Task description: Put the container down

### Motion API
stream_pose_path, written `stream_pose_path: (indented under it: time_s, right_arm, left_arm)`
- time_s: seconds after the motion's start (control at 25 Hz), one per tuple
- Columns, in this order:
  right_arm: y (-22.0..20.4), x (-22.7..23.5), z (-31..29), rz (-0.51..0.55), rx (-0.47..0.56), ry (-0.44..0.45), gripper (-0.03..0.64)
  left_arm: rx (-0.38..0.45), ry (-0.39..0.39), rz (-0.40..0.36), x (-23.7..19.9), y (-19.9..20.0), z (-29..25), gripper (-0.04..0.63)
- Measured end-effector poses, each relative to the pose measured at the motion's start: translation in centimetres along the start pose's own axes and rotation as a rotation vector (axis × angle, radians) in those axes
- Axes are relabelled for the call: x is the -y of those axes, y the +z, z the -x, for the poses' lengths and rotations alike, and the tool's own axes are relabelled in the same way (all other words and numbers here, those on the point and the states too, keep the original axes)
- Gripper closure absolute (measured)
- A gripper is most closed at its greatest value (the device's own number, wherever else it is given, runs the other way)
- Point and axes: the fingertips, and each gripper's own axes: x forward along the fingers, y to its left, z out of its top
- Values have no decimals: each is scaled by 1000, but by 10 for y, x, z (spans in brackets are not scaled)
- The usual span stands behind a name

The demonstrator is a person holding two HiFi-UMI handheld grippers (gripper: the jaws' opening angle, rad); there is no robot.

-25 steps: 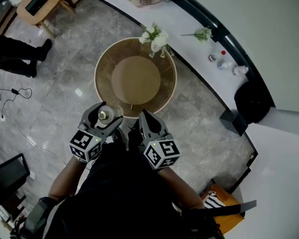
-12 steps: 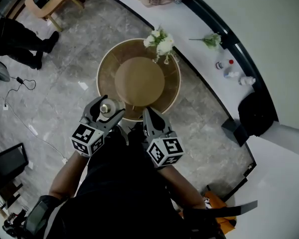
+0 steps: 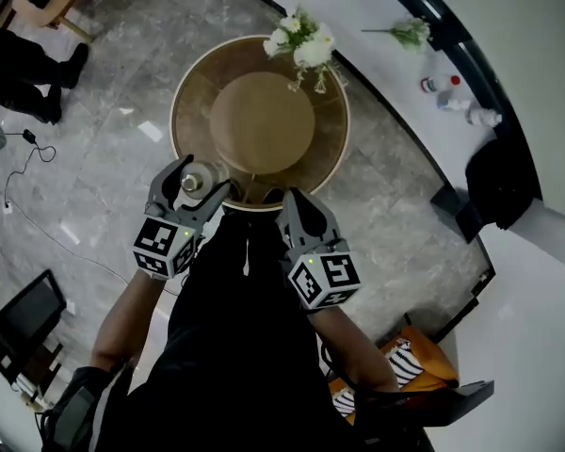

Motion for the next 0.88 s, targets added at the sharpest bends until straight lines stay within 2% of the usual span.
stream_pose_path:
  time_s: [0.36,0.64,0.88]
  right_arm:
    - [-38,18,-25,-60,-30,-78,609]
    - [-54,42,-33,-101,-30,-125,609]
    - [-65,62,-38,-133,-51,-150,609]
  left_arm:
    - [-159,-49,-70,-39,-74,-70,253]
    - [-181,-85,-128,-49,-111,-148,253]
    - [-263,-81,-138,-68,-129,-204,253]
